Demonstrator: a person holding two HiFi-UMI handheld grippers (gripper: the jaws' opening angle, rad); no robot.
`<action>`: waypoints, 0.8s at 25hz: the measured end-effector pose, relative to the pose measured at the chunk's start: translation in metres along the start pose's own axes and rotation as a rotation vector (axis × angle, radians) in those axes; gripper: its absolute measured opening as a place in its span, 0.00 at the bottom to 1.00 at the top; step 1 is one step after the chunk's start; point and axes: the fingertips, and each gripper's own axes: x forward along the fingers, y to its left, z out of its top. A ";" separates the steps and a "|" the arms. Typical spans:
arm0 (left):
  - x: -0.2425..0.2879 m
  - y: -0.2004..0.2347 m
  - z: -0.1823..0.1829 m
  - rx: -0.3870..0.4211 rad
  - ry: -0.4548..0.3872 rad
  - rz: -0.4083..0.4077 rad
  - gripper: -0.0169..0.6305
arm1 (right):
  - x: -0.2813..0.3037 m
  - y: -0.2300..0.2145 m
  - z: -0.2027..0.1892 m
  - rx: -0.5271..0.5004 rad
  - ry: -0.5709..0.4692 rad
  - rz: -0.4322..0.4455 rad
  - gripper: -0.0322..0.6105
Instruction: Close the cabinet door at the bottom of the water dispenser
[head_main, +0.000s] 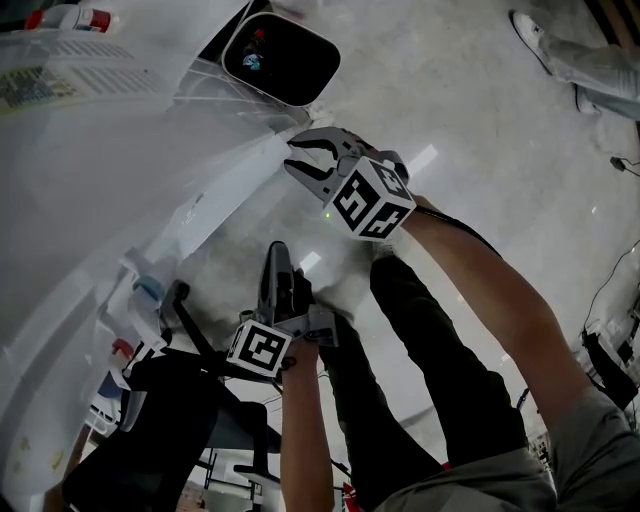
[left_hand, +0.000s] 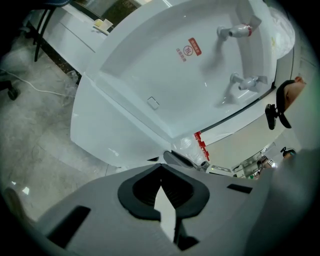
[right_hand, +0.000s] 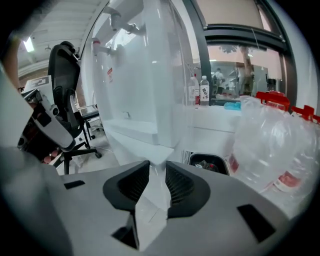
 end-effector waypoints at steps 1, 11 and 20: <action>0.000 0.000 -0.001 -0.021 -0.006 -0.008 0.04 | 0.003 -0.003 0.003 -0.004 0.000 0.003 0.21; -0.007 0.005 -0.004 -0.043 -0.006 -0.015 0.04 | 0.020 -0.018 0.017 -0.047 0.009 0.008 0.21; -0.021 0.001 -0.003 -0.021 -0.003 -0.028 0.04 | 0.000 -0.006 0.015 0.003 -0.025 -0.073 0.17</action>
